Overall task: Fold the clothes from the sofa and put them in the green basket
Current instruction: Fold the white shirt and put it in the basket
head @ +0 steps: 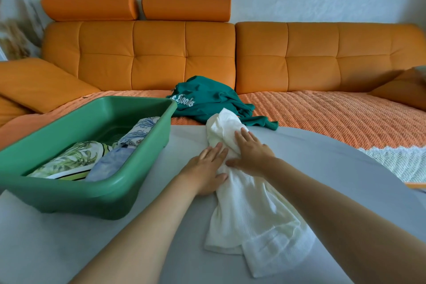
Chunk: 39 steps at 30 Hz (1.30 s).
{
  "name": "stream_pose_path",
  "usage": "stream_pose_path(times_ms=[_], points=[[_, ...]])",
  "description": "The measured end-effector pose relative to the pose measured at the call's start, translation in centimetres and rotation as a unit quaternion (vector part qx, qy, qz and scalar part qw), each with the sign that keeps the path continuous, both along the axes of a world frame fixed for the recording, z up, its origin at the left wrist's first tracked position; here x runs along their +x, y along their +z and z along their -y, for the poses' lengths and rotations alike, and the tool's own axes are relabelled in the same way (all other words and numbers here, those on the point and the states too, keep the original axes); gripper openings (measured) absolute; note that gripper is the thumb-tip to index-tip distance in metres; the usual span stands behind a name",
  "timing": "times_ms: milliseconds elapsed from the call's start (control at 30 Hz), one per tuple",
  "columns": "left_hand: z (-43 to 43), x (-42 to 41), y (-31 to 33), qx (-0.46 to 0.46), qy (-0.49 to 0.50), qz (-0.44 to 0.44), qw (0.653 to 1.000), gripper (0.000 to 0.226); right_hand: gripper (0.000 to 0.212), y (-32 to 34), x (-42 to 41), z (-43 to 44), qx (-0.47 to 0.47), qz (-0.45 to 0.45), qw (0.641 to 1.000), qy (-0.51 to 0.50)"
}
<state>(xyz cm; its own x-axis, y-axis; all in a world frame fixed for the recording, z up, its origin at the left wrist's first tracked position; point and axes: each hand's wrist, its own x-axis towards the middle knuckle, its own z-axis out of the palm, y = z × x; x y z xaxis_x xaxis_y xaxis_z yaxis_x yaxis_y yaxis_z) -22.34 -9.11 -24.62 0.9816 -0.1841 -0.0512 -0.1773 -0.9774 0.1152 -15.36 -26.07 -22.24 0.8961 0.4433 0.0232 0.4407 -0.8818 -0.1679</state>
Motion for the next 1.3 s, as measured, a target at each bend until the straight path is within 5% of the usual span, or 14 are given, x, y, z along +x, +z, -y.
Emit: stream_pose_path(times_ms=[200, 300, 500, 633, 733, 800, 867, 967, 1067, 1133, 1233, 1300], points=[[2.5, -0.2, 0.9, -0.004, -0.014, 0.147, 0.989, 0.056, 0.077, 1.8, -0.8, 4.0, 0.088, -0.082, 0.991, -0.052], [4.8, -1.4, 1.4, -0.015, -0.073, 0.170, 0.983, 0.035, 0.069, 2.4, -2.2, 6.1, 0.051, -0.156, 0.985, -0.063], [7.9, -4.3, 1.1, -0.016, -0.081, -0.037, 0.996, 0.079, 0.053, 3.0, -5.1, 7.9, -0.024, -0.162, 0.984, -0.069], [8.8, -5.9, 0.5, -0.008, -0.074, -0.111, 0.991, 0.100, 0.040, 4.4, -6.9, 8.2, -0.033, -0.070, 0.992, -0.103], [8.9, -6.2, 1.0, -0.060, -0.068, -0.148, 0.985, 0.093, 0.018, 5.4, -8.1, 7.6, 0.001, 0.015, 0.994, -0.111], [8.1, -5.9, 2.5, -0.196, -0.029, -0.183, 0.963, 0.058, 0.017, 5.8, -8.6, 6.9, 0.039, 0.023, 0.994, -0.104], [6.7, -5.4, 4.1, -0.310, 0.055, -0.121, 0.941, 0.025, 0.021, 6.0, -9.2, 6.2, 0.077, -0.012, 0.994, -0.081], [4.3, -5.2, 5.1, -0.376, 0.172, 0.003, 0.910, 0.032, 0.015, 5.3, -10.4, 5.2, 0.123, -0.105, 0.987, -0.021], [3.4, -5.2, 4.7, -0.360, 0.200, 0.076, 0.908, 0.022, 0.030, 3.7, -11.7, 4.3, 0.195, -0.314, 0.928, 0.043], [3.6, -4.9, 4.2, -0.313, 0.159, 0.152, 0.924, 0.022, 0.032, 3.5, -11.9, 4.1, 0.183, -0.374, 0.908, 0.055], [4.5, -4.9, 3.7, -0.246, 0.031, 0.214, 0.945, 0.030, 0.020, 4.2, -10.7, 4.3, 0.203, -0.364, 0.908, 0.050], [5.0, -4.8, 3.2, -0.168, -0.019, 0.177, 0.970, 0.034, 0.034, 4.7, -9.8, 4.7, 0.215, -0.246, 0.945, -0.003]])
